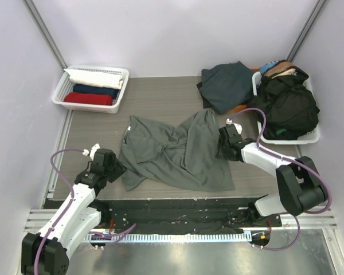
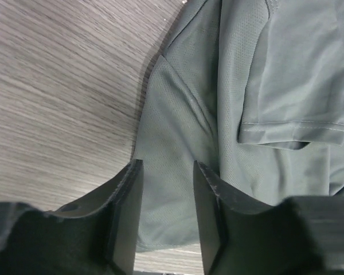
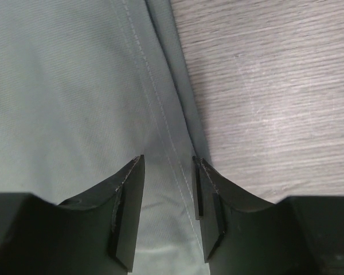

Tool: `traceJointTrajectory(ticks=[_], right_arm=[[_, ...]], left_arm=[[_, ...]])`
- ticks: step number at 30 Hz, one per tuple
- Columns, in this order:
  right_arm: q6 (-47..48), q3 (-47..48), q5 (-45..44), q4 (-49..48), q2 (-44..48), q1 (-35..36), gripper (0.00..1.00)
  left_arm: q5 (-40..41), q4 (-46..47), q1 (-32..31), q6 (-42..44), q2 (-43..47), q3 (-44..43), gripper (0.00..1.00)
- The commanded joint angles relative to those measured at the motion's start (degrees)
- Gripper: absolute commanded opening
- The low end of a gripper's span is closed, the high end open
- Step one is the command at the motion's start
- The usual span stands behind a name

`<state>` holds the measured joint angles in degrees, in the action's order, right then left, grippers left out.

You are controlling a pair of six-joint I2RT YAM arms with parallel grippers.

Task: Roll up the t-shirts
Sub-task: Flatten out the T-shirt at the center of the board.

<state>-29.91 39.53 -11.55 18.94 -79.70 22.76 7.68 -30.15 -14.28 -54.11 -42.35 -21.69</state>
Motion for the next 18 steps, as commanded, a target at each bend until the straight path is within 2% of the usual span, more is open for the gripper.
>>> traceJointTrajectory(ticks=[1, 4, 6, 11, 14, 16, 18], right_arm=[[-0.67, 0.02, -2.95, -3.65, -2.56, 0.35, 0.44], [-0.76, 0.37, -3.39, -3.47, -3.79, 0.53, 0.41], [-0.68, 0.46, -3.56, -3.38, -3.53, 0.53, 0.35], [-0.76, 0.99, -3.65, -2.51, -1.61, 0.53, 0.01], [-0.68, 2.04, -3.48, -0.23, 2.26, 0.53, 0.01], [-0.5, 4.23, -3.3, 1.53, 4.1, 0.53, 0.01], [-0.32, 6.61, -2.51, 3.56, 4.99, 0.53, 0.01]], left_arm=[[-0.04, 5.01, -0.22, -0.74, -0.54, 1.12, 0.42], [0.4, 5.37, -0.22, -0.74, -0.37, 1.92, 0.41], [0.67, 5.54, -0.22, -0.56, -0.19, 2.27, 0.4], [0.67, 6.42, -0.22, -0.65, -0.19, 3.15, 0.38], [0.84, 6.51, -0.22, -0.04, -0.02, 2.89, 0.36], [0.93, 6.51, -0.22, 0.32, 0.07, 2.36, 0.27], [0.93, 6.42, -0.22, 0.67, 0.16, 2.1, 0.25]])
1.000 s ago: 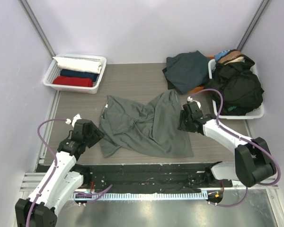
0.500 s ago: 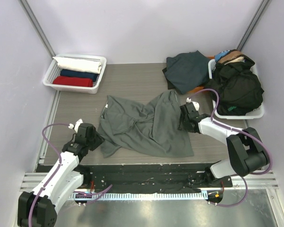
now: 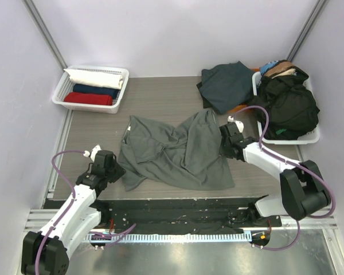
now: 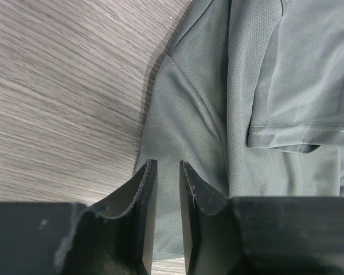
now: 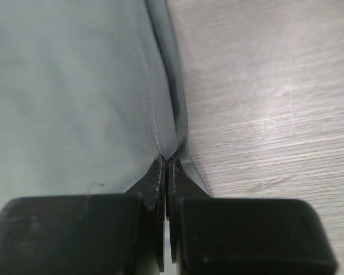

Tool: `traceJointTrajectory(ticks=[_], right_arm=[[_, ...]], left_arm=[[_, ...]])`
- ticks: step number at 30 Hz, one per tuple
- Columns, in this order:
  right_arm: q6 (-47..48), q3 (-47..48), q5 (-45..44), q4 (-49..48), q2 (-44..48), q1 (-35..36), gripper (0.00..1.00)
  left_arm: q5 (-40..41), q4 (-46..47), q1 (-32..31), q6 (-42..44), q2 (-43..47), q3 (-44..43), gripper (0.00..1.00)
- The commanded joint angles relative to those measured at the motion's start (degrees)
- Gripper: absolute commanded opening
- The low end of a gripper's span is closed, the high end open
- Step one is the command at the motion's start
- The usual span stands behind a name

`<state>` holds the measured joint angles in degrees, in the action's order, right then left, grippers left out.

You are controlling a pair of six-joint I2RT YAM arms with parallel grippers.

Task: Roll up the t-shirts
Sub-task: Flatten out the T-shirt at the center of the board.

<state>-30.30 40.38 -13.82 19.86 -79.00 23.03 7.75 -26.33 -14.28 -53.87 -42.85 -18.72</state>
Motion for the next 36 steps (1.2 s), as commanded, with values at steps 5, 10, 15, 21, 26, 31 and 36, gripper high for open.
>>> traceJointTrajectory(ticks=[5, 10, 15, 21, 26, 31, 36], right_arm=[[0.33, 11.72, 1.52, 5.28, 4.39, 0.18, 0.01], [1.39, 18.4, 1.61, 6.16, -0.97, -0.87, 0.01], [2.09, 27.46, 2.31, 5.98, -11.24, -4.65, 0.01], [2.0, 35.82, 2.92, 5.81, -20.48, -8.61, 0.01], [1.21, 34.86, 4.6, 4.23, -21.11, -8.61, 0.01], [1.3, 33.54, 4.42, 3.52, -20.67, -8.7, 0.01], [1.21, 33.01, 4.77, 3.35, -20.4, -8.61, 0.01]], left_arm=[[0.86, 1.89, -0.13, 0.96, 0.93, -1.49, 0.25], [0.95, 2.07, -0.22, 0.96, 1.54, -1.49, 0.25], [0.34, 2.42, -0.13, 1.39, 1.72, -1.76, 0.25], [-1.86, 2.77, -0.22, 2.01, 1.1, -1.5, 0.29], [-6.15, 3.82, -0.31, 1.22, -0.04, -0.53, 0.43], [-10.99, 5.93, -0.83, 0.17, -1.18, 0.7, 0.46], [-12.41, 6.46, -2.93, -2.29, -1.27, 1.41, 0.41]])
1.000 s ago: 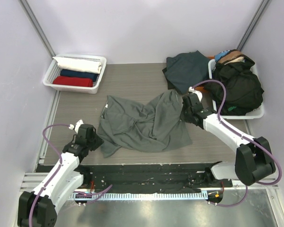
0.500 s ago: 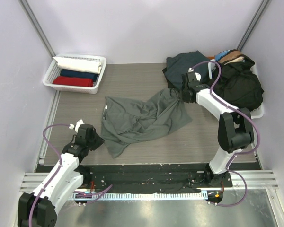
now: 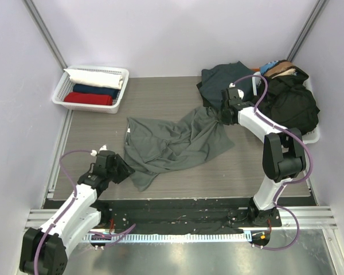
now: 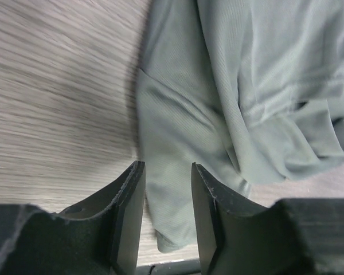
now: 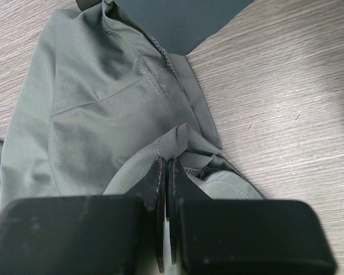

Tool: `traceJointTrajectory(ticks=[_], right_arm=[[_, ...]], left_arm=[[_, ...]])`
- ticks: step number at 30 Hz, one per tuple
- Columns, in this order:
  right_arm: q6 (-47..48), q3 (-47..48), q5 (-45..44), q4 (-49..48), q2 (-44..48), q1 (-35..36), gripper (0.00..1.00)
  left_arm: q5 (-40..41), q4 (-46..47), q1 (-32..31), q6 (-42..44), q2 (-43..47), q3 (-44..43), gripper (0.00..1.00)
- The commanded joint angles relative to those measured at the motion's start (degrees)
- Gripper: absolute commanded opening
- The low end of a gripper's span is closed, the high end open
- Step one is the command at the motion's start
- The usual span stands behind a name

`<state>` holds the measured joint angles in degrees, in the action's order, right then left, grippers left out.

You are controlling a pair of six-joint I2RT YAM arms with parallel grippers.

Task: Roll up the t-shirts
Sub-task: Flatten out the T-shirt at the center of the board.

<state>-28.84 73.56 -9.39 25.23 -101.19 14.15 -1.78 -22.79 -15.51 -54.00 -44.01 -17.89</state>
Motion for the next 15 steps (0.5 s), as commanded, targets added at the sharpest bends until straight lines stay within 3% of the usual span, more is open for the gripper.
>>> traceJointTrajectory(ticks=[1, 11, 15], right_arm=[[-0.25, -0.34, 0.42, -2.03, 1.87, 0.17, 0.01], [-0.25, -1.75, 0.86, -2.38, 3.19, 0.09, 0.01], [-0.25, -2.46, 0.78, -2.56, 3.72, -0.18, 0.01]], left_arm=[[-2.62, 2.75, -2.15, -2.86, -0.2, 0.66, 0.41], [7.3, 1.96, -11.03, -7.08, -5.38, 0.31, 0.41], [13.02, -2.52, -13.58, -8.23, -6.0, -1.79, 0.46]])
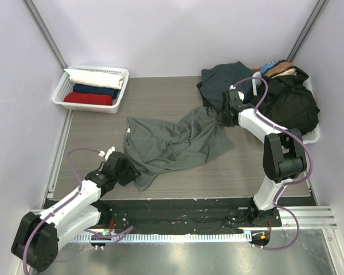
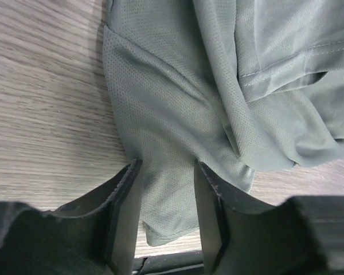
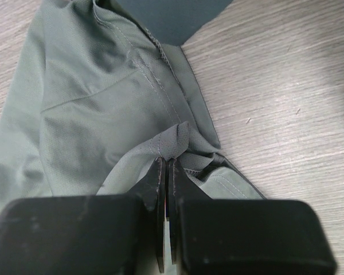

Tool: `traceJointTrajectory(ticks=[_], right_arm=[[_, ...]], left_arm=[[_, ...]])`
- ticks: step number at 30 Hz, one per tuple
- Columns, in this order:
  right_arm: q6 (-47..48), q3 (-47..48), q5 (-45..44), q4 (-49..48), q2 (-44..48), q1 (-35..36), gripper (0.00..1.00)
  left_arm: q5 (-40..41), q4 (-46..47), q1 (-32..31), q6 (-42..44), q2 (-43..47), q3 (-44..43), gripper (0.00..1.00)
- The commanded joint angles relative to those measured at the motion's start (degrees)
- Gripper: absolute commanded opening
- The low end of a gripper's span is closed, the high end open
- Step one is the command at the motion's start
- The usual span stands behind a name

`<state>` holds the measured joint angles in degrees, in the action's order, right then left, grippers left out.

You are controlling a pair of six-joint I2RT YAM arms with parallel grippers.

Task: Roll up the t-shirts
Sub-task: Flatten out the T-shirt at the center of the board.

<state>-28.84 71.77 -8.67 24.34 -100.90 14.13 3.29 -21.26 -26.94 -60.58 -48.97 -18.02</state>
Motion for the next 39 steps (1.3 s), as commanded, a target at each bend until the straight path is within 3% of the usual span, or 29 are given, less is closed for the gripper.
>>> traceJointTrajectory(ticks=[1, 6, 26, 33, 39], right_arm=[[-0.25, -0.92, 0.05, -1.84, 3.69, -0.16, 0.01], [-0.25, -1.37, 0.67, -2.28, 3.7, -0.33, 0.01], [-0.43, -1.37, 2.43, -2.89, 4.13, -0.6, 0.01], [-0.25, -1.63, 2.16, -2.89, 4.4, -0.77, 0.01], [-0.25, -1.63, 2.43, -2.98, 4.49, -0.95, 0.01]], left_arm=[[9.0, -5.19, -2.68, -1.74, -0.78, -2.8, 0.48], [13.23, -10.2, -4.26, -1.82, 1.86, -5.44, 0.52], [10.25, -12.58, -5.84, -1.83, 2.92, -4.04, 0.51], [17.28, -18.38, -5.84, 0.46, 3.7, -7.9, 0.57], [10.01, -13.91, -5.84, -0.24, 3.89, -5.54, 0.52]])
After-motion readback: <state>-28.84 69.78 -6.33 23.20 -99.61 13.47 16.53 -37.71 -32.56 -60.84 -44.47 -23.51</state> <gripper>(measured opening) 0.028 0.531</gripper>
